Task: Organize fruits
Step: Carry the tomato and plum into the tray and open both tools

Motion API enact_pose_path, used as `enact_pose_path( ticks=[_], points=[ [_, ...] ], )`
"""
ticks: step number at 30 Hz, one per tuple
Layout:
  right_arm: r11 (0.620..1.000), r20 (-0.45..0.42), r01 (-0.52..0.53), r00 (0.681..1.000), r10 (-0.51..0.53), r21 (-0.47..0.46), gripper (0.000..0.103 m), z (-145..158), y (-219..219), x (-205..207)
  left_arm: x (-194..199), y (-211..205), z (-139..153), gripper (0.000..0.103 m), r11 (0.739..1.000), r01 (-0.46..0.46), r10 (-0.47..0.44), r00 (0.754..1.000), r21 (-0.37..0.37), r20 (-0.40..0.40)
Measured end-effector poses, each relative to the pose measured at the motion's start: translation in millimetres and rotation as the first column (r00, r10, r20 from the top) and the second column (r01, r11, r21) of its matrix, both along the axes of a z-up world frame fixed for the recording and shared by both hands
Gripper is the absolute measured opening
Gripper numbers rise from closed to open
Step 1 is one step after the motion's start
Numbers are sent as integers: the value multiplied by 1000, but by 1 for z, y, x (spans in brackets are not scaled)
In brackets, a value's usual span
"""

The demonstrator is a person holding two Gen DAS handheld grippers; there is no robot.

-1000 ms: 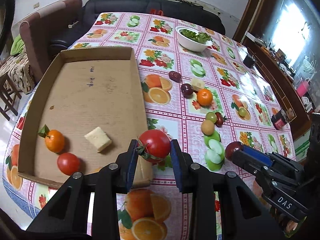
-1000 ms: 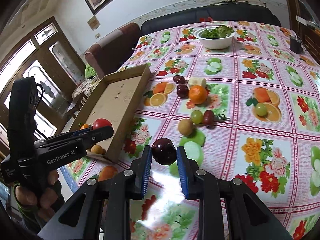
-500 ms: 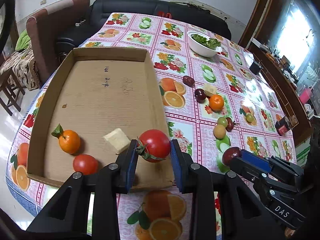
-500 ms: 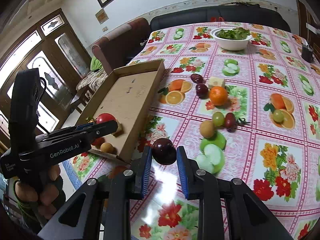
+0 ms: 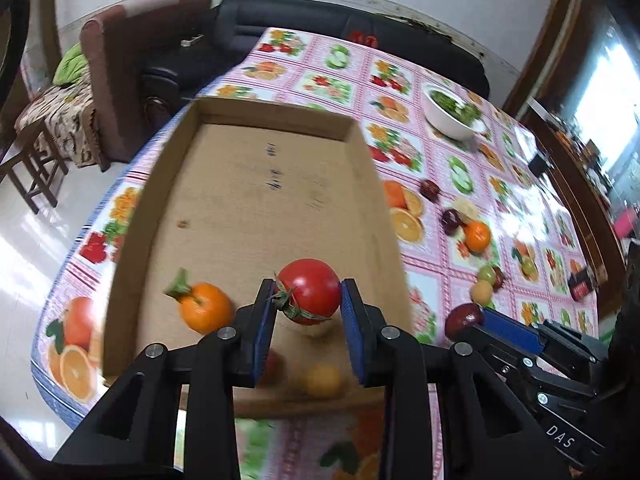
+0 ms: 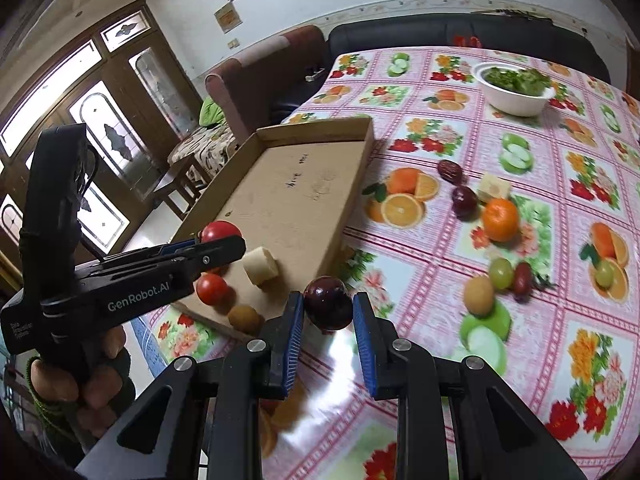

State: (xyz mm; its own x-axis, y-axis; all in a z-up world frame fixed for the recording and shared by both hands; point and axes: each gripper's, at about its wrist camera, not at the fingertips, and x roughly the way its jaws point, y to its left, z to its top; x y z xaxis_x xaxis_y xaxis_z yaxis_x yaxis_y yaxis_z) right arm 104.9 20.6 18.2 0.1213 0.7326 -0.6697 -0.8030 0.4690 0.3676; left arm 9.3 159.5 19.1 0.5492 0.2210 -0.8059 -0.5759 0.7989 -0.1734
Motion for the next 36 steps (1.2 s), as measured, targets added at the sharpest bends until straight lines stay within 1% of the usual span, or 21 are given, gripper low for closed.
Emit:
enact_pose_path(
  ticks=[7, 13, 24, 28, 30, 32, 36],
  points=[
    [999, 5, -45, 999, 45, 5, 25, 5, 37, 2, -2, 42, 1, 30, 997, -81, 81, 997, 0, -6],
    [996, 5, -93, 996, 93, -2, 25, 2, 74, 0, 7, 64, -12, 30, 992, -125, 125, 991, -7, -36],
    [992, -3, -109, 994, 109, -65, 25, -20, 125, 9, 12, 76, -36, 30, 988, -153, 151, 984, -14, -98],
    [990, 0, -107, 994, 107, -90, 25, -29, 133, 12, 16, 76, -42, 30, 989, -149, 147, 982, -8, -122],
    [990, 11, -108, 994, 109, -94, 25, -28, 136, 12, 18, 76, -46, 30, 989, -149, 146, 980, -14, -135],
    [989, 16, -111, 994, 113, -100, 28, -27, 137, 12, 17, 76, -46, 30, 989, -150, 147, 981, -10, -130],
    [988, 10, -115, 993, 117, -103, 29, -27, 138, 12, 14, 76, -45, 30, 988, -152, 148, 980, -20, -130]
  ],
)
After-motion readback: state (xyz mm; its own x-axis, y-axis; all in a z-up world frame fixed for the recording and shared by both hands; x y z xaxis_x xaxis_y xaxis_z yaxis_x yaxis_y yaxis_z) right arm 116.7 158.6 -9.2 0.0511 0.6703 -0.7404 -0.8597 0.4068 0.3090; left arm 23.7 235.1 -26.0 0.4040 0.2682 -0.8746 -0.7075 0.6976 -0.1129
